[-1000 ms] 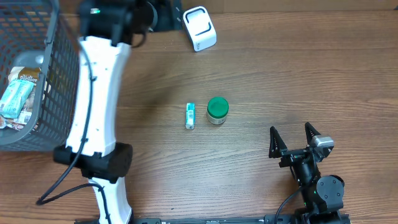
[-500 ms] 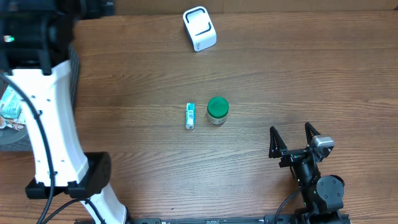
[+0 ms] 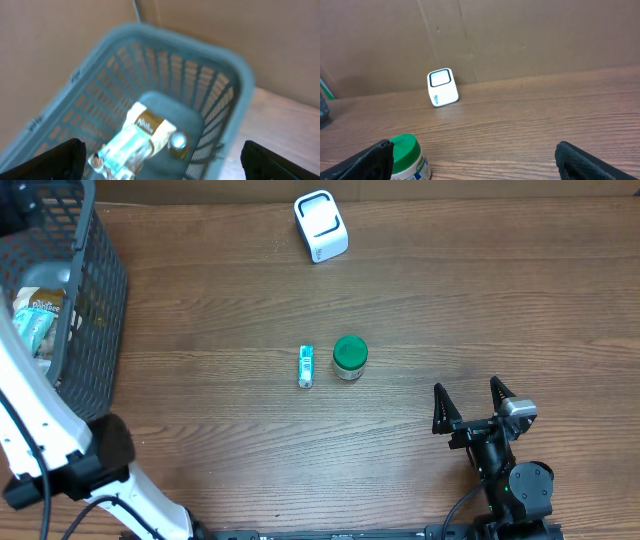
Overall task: Scan the item barcode
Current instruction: 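Reach the left gripper into the basket toward the yellow oil bottle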
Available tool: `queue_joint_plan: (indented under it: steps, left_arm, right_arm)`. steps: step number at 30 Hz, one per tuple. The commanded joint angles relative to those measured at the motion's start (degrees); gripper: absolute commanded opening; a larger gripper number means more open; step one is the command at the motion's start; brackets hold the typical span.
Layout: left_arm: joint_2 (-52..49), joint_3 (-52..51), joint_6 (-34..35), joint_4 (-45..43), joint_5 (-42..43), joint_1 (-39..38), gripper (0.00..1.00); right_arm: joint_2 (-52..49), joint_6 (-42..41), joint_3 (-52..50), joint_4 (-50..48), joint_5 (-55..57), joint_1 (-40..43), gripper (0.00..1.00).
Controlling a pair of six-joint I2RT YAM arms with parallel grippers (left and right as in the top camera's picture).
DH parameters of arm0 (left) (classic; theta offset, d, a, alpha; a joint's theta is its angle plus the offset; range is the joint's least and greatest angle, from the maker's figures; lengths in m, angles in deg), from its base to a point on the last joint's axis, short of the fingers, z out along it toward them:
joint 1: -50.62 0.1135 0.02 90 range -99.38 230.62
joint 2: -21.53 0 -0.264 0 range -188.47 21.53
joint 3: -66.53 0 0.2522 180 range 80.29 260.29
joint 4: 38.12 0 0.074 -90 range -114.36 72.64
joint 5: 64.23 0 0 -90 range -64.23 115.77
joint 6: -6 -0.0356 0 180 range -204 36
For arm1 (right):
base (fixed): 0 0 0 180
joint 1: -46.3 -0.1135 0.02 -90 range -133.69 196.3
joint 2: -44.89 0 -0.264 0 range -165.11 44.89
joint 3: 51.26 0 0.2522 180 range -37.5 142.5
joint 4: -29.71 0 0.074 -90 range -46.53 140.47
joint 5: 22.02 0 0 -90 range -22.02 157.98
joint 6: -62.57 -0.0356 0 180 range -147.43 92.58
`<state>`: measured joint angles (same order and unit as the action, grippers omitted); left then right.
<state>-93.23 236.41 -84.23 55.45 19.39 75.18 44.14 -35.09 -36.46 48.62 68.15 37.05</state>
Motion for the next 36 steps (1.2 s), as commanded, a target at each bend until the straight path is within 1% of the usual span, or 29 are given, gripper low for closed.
queue_joint_plan:
  steps: [1,4,8,12,15,17,19,24,30,33,36]
  left_arm:
    - [-4.6,-1.3,-1.3,1.0,8.7,3.2,1.0]
    - [-8.0,-1.3,-1.6,2.2,11.9,5.2,1.0]
    - [-12.4,-1.3,-1.7,3.2,14.6,6.7,0.95]
    - [-16.2,-1.3,-4.3,3.8,16.9,7.0,0.9]
    - [-18.9,-1.3,-6.4,4.0,17.0,6.9,0.87]
    - [-20.8,-1.3,-7.3,4.2,17.2,6.9,0.86]
    - [-22.5,-1.3,-8.9,4.2,19.1,6.9,0.85]
    - [-26.3,-1.3,-11.0,4.6,22.7,6.9,0.84]
    - [-30.1,-1.3,-11.6,5.0,23.2,6.9,0.84]
    - [-31.4,-1.3,-11.6,4.9,23.5,6.8,0.81]
    - [-32.7,-1.3,-11.6,5.0,23.4,6.6,0.74]
  right_arm:
    - [0.1,0.0,-0.6,-0.3,-0.3,0.1,1.0]
    - [0.1,0.0,-0.6,-0.3,-0.3,0.1,1.0]
    - [0.1,0.0,-0.6,-0.3,-0.3,0.1,1.0]
    - [0.1,0.0,-0.6,-0.3,-0.3,0.1,1.0]
    - [0.1,0.0,-0.6,-0.3,-0.3,0.1,1.0]
    - [0.1,0.0,-0.6,-0.3,-0.3,0.1,1.0]
    - [0.1,0.0,-0.6,-0.3,-0.3,0.1,1.0]
    - [0.1,0.0,-0.6,-0.3,-0.3,0.1,1.0]
    - [0.1,0.0,-0.6,-0.3,-0.3,0.1,1.0]
    - [0.1,0.0,-0.6,-0.3,-0.3,0.1,1.0]
    - [0.1,0.0,-0.6,-0.3,-0.3,0.1,1.0]
